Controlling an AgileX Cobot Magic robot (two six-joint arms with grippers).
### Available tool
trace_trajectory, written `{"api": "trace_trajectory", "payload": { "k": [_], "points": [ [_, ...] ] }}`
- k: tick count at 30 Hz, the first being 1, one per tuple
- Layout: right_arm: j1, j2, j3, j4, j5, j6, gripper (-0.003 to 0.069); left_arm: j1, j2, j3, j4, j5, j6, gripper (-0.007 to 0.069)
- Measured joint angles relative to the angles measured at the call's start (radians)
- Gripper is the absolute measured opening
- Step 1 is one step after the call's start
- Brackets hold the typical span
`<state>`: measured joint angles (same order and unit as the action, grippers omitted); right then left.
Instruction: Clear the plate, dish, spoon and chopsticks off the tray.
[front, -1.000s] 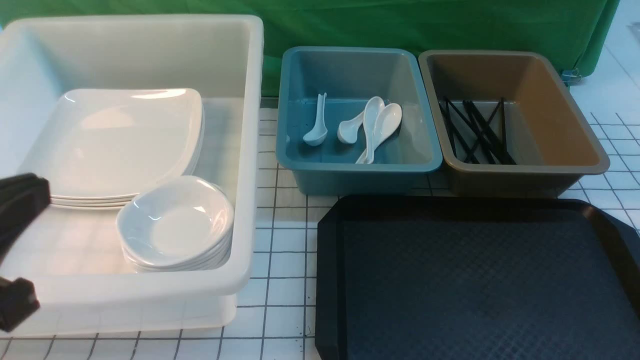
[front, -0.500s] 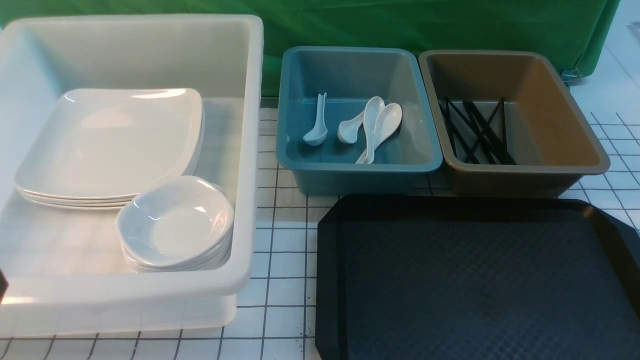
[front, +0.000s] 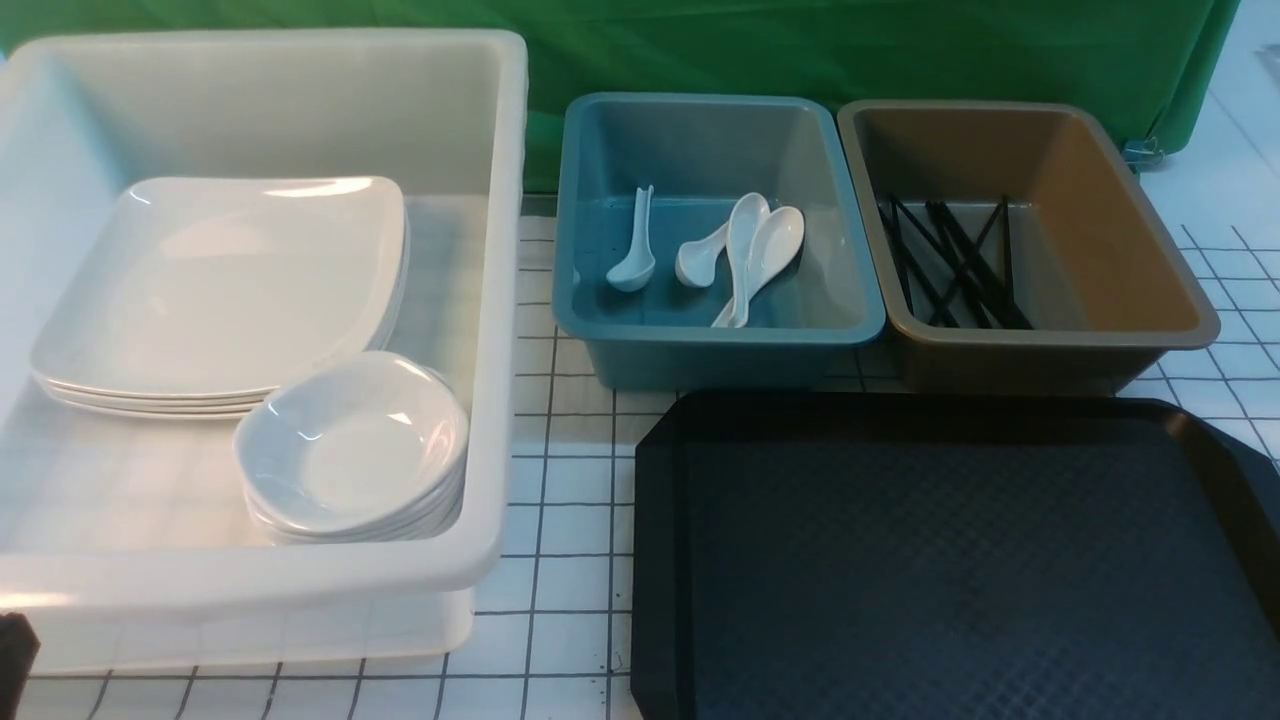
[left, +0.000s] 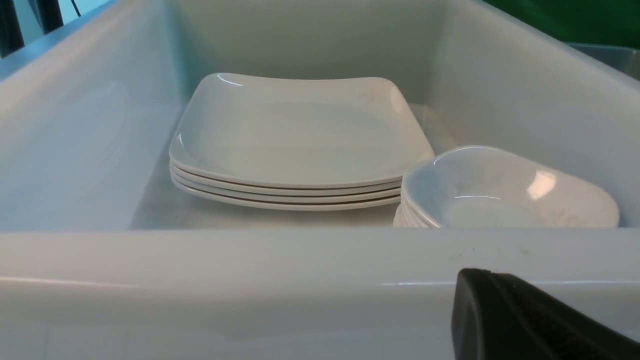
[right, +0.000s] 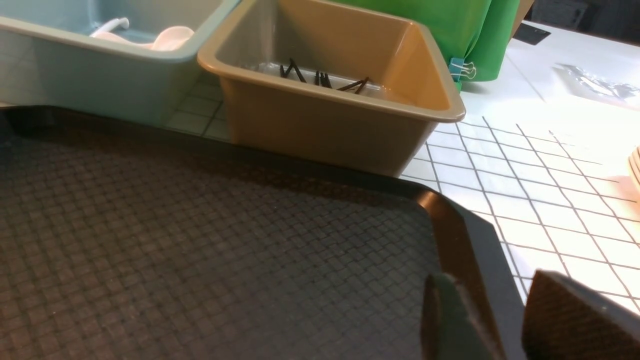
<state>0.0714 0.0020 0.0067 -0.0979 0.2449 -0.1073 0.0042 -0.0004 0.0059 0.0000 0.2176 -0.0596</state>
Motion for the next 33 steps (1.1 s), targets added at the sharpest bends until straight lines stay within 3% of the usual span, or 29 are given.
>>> {"api": "trace_trajectory", "payload": {
  "k": [12,33],
  "points": [
    [0.0,0.0,0.0,0.0,0.0,0.0,0.024,0.065,0.0,0.0,-0.006,0.005,0.0,0.0],
    [0.0,0.0,0.0,-0.001,0.0,0.0,0.024,0.031,0.0,0.0,-0.01,0.005,0.0,0.0004]
  ]
}}
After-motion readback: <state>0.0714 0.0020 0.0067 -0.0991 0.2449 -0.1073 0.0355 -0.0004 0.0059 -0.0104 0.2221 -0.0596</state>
